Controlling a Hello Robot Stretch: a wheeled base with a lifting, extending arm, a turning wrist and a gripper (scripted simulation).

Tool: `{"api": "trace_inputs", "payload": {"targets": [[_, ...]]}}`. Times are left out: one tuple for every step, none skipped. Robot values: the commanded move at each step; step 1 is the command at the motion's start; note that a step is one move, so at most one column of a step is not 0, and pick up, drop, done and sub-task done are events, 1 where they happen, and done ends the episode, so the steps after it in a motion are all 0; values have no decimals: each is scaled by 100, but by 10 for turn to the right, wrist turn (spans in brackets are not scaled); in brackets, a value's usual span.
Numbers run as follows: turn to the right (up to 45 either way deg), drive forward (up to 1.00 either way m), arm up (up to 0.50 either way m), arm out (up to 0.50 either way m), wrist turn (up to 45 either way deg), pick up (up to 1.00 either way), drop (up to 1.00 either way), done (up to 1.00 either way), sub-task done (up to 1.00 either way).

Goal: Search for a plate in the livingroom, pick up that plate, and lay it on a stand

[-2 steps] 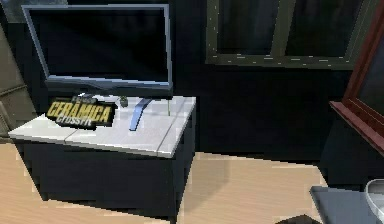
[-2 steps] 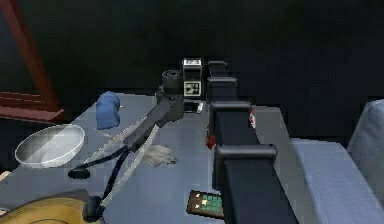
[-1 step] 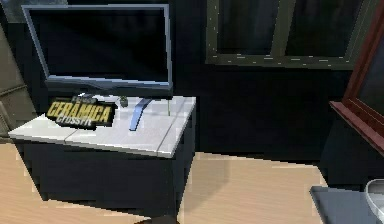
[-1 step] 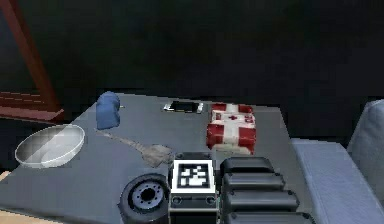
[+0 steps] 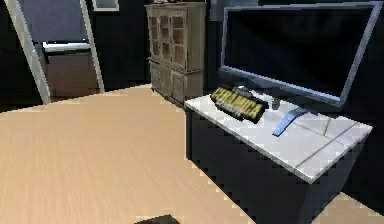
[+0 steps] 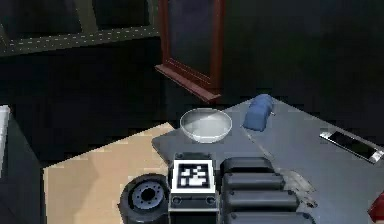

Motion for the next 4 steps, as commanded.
{"api": "trace_inputs", "payload": {"targets": [[-330,0,0,0,0,0,0,0,0],[0,35,0,0,0,0,0,0,0],[270,0,0,0,0,0,0,0,0],[0,60,0,0,0,0,0,0,0]]}}
